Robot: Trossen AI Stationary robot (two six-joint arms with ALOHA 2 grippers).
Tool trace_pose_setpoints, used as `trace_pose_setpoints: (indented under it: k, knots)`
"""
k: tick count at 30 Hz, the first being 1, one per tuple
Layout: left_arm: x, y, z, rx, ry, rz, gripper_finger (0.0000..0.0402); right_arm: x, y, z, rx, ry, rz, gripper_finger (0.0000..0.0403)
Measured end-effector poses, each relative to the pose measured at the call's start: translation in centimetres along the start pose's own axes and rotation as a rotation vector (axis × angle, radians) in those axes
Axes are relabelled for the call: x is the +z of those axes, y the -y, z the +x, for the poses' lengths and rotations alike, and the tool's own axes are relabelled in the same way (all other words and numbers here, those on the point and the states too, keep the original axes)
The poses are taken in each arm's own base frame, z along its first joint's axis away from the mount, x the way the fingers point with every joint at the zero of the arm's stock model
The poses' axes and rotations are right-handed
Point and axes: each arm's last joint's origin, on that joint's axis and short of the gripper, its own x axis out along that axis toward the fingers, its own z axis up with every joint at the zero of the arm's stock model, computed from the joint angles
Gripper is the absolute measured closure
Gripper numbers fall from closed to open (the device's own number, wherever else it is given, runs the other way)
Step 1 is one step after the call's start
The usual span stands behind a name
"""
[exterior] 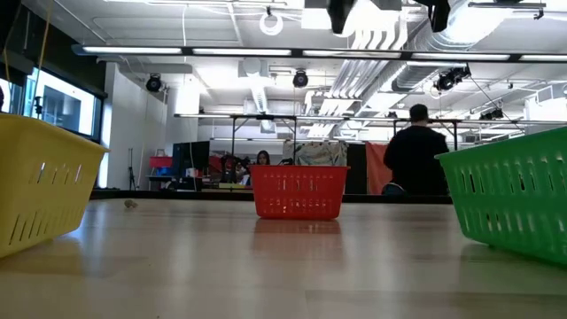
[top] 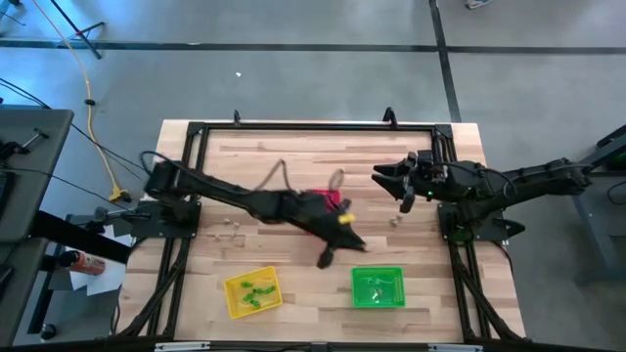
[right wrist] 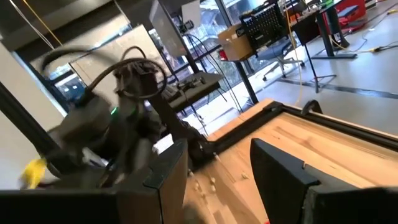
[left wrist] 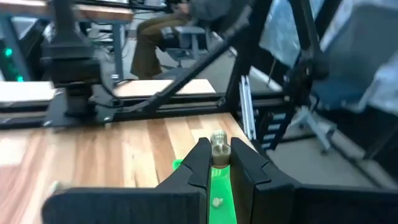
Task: Sort Halloween decoration
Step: Put the white skull toy into the green bin
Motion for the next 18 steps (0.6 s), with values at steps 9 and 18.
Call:
trace_pose_setpoints:
  k: [9,18]
  knots:
    - [-4.9,1.0,7.7,-0.054,-0.092,0.135,0.0387,-0.5,0.4,-0.1,-0.047,-0.044,-0.020,0.0233]
    - [-9.9,2.3,11.0,-0.097,-0.191,0.169,0.0387,-0.6,0.6,-0.2,-0.098,-0.047,-0.034,0.0233]
